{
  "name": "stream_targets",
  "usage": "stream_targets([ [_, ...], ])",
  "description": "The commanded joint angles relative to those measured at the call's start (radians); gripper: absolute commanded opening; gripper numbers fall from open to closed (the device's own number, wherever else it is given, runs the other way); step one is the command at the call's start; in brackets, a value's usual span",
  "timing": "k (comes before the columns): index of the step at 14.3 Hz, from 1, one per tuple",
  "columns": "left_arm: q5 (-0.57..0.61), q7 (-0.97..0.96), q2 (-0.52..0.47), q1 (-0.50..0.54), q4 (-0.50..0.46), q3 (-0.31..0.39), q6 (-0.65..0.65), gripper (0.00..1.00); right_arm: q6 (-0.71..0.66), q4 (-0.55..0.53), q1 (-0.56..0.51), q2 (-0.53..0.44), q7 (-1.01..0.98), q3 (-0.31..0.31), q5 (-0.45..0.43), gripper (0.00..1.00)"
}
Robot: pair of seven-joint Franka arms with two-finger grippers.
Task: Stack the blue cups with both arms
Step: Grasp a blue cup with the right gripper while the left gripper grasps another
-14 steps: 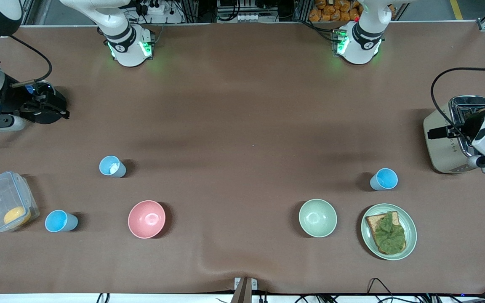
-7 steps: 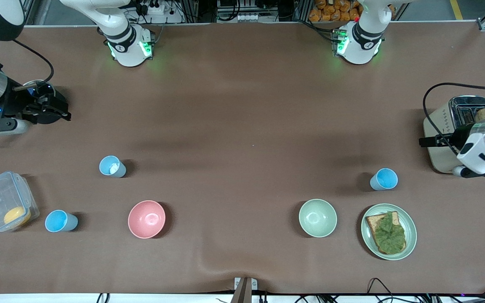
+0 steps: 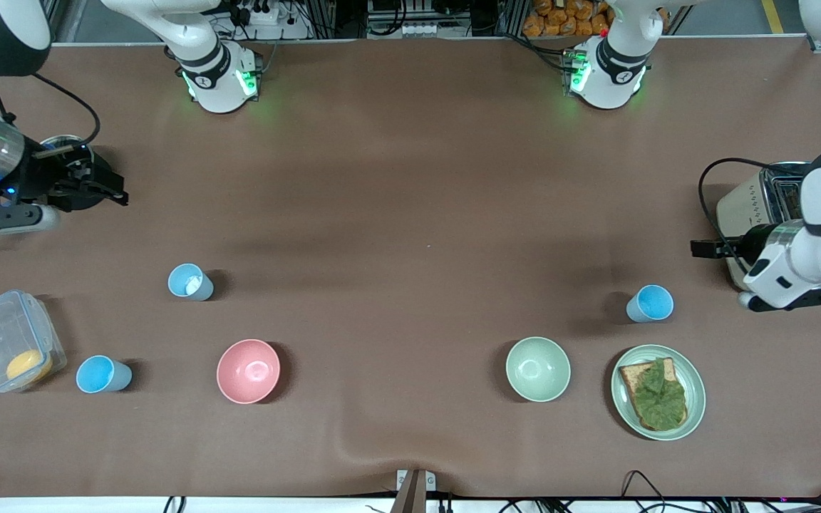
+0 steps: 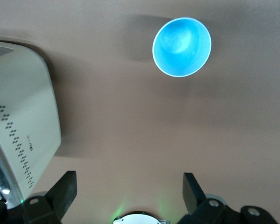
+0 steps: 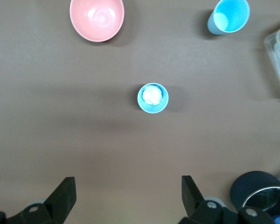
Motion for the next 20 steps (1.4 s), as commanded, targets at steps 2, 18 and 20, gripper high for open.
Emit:
stream_targets([
  [2, 0.018, 0.006, 0.051, -0.021, 0.013, -0.002, -0.002, 1.0, 0.022, 0.013, 0.088, 0.113, 0.025, -0.002, 0.003, 1.0],
  [18, 0.004, -0.023, 0.218, 0.003, 0.031, 0.004, 0.341, 1.0, 0.486, -0.273, 0.03, 0.376, 0.028, -0.004, 0.036, 1.0],
  [20, 0.001, -0.034, 0.235, 0.003, 0.031, 0.004, 0.372, 1.0, 0.49, -0.268, 0.019, 0.404, 0.027, -0.004, 0.036, 1.0],
])
